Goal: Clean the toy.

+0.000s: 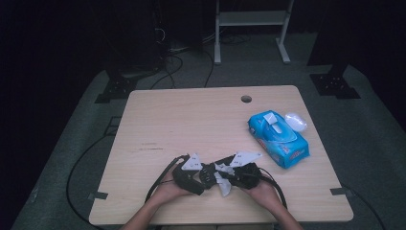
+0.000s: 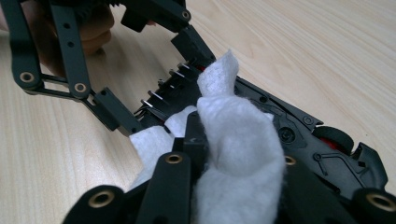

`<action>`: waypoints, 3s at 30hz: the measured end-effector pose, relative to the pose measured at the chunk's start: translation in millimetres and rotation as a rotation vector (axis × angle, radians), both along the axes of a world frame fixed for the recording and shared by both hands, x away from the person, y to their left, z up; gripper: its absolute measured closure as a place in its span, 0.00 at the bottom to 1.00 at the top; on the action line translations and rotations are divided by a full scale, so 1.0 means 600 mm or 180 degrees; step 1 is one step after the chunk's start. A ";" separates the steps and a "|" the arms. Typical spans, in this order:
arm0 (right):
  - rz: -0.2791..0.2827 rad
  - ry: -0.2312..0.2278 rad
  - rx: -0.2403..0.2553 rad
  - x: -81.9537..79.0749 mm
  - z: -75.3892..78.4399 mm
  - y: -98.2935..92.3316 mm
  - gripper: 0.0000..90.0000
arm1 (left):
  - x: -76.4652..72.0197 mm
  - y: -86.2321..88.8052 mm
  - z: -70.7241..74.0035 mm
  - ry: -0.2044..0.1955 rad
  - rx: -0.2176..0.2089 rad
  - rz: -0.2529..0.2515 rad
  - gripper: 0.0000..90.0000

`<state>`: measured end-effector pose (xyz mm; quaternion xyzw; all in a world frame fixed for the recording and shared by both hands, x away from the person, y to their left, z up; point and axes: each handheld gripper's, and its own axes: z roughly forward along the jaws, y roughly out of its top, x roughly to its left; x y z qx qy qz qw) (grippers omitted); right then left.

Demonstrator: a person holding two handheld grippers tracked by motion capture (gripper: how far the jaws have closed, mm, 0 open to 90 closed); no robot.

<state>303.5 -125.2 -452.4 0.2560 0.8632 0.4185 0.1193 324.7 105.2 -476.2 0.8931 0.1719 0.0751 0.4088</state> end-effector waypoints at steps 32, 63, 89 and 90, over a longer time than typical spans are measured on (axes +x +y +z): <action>-0.0312 -0.0178 -0.0219 0.009 0.004 -0.026 0.90 | -0.002 0.001 0.003 -0.0148 0.0027 -0.0034 0.27; -0.0807 -0.0083 -0.0056 0.066 -0.012 -0.058 0.90 | -0.004 0.003 0.007 -0.0149 -0.0047 -0.0056 0.27; -0.0347 0.0061 0.0050 0.023 -0.002 -0.039 0.90 | -0.004 0.003 0.007 -0.0200 0.0054 -0.0091 0.27; -0.0375 0.0063 0.0047 0.024 -0.002 -0.041 0.90 | -0.004 0.004 0.008 -0.0201 0.0055 -0.0093 0.27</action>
